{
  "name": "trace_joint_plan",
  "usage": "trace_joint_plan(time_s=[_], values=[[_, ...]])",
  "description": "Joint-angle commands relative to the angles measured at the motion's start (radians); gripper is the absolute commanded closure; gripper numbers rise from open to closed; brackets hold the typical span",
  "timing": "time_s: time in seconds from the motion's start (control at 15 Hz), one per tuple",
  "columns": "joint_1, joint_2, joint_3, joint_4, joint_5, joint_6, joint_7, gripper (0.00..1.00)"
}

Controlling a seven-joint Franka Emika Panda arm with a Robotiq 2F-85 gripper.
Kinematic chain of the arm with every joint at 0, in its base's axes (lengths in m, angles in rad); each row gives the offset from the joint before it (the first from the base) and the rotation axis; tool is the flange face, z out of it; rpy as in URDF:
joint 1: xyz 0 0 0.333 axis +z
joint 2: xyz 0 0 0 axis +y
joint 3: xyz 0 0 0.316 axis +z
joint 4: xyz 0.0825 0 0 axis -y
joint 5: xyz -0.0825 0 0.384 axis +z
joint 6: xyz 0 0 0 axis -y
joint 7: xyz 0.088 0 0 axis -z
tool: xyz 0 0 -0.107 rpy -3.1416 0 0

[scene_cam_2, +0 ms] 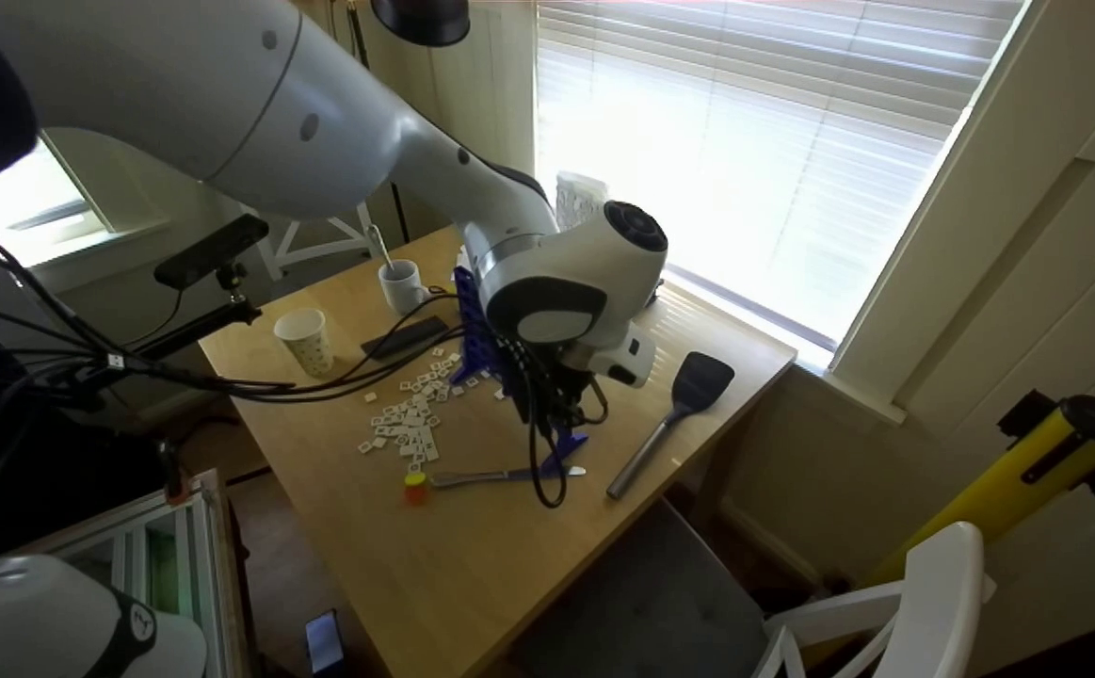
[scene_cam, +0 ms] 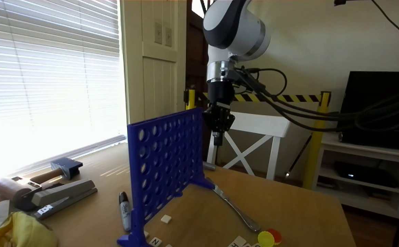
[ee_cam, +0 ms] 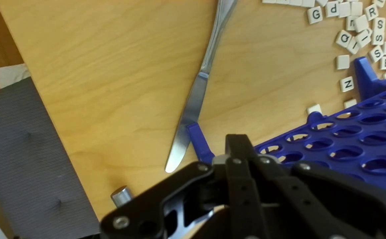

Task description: Put the blue object up right

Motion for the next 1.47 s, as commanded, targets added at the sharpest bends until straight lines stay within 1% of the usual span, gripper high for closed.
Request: trace_joint_plan(time_s=[0.0,0.27,0.6,0.8,1.13,1.2,1.27,1.4], values=[[-0.023,0.095,0.033,0.083,0.034,0.031,-0.041,1.0],[-0.043,0.148,0.057,0.122,0.041,0.052,-0.078,1.0],[-0.085,0.193,0.094,0.157,0.073,0.06,-0.159,1.0],[-0.102,0.209,0.112,0.175,0.09,0.059,-0.204,1.0],[-0.114,0.221,0.13,0.199,0.093,0.06,-0.245,1.0],[-0.105,0.216,0.12,0.197,0.078,0.05,-0.222,1.0],[-0.088,0.198,0.098,0.182,0.055,0.019,-0.157,1.0],[-0.089,0.124,0.094,0.11,0.068,-0.029,-0.109,1.0]])
